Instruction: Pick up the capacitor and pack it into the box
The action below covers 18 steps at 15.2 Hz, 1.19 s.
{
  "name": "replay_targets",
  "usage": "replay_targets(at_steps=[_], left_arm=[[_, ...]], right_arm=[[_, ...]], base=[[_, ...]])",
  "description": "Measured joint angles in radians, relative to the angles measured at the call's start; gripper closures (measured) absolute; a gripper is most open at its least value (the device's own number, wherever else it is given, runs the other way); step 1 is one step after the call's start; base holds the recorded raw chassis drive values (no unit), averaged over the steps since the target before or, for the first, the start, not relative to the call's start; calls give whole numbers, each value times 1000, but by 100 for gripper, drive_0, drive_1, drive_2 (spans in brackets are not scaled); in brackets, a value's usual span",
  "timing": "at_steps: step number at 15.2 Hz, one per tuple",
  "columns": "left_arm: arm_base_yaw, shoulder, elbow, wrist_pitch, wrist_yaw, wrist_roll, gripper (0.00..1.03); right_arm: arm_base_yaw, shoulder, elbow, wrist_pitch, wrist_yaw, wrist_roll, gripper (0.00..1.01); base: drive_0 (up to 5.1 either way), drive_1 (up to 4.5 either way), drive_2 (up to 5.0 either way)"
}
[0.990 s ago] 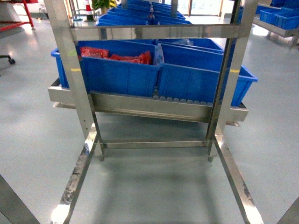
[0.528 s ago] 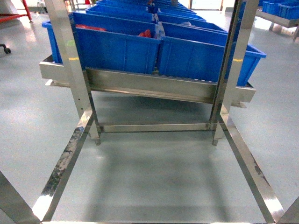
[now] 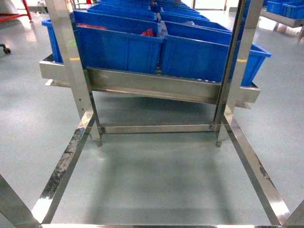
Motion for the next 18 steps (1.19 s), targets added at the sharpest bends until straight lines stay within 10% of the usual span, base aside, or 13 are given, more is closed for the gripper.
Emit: replay_targets(at_steps=[18], left_arm=[[0,0,0,0,0,0,59]], right_arm=[[0,0,0,0,0,0,3]], base=[[-442,221,221]])
